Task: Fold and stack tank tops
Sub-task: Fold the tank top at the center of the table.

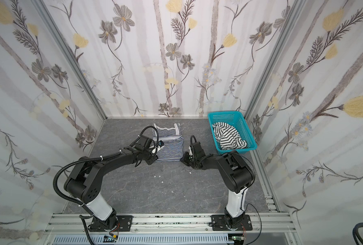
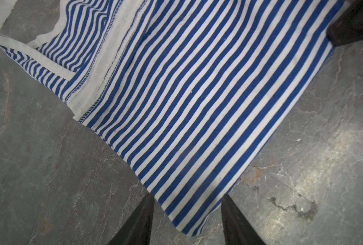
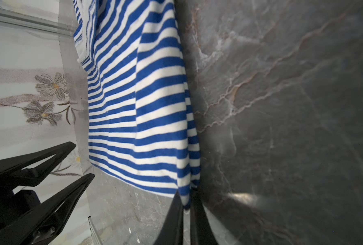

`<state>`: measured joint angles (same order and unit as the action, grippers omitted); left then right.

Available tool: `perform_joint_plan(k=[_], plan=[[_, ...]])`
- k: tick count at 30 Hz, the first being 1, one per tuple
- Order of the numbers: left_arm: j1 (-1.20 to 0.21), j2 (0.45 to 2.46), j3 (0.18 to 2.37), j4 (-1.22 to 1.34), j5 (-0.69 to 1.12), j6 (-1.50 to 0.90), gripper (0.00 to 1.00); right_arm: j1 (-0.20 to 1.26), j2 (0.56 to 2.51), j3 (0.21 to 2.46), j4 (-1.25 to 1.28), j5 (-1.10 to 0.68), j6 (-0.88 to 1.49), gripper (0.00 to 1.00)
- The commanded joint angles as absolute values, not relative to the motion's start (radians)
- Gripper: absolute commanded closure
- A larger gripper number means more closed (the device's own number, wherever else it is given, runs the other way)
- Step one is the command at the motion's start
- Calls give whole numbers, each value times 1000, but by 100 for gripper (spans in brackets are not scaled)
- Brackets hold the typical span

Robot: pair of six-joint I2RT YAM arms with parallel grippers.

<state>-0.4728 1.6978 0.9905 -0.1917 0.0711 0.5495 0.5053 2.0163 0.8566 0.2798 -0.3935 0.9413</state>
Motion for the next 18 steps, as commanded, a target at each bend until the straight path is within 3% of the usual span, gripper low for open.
perform_joint_plan(k=[1, 11, 18], plan=[[-472, 1689, 986, -179, 83, 570, 47, 507, 2001, 868, 293, -381, 926, 100], [-510, 1709, 957, -184, 76, 629, 44, 523, 1904, 875, 198, -363, 878, 100], [-515, 1724, 946, -185, 42, 652, 49, 524, 1866, 863, 174, -357, 870, 100]])
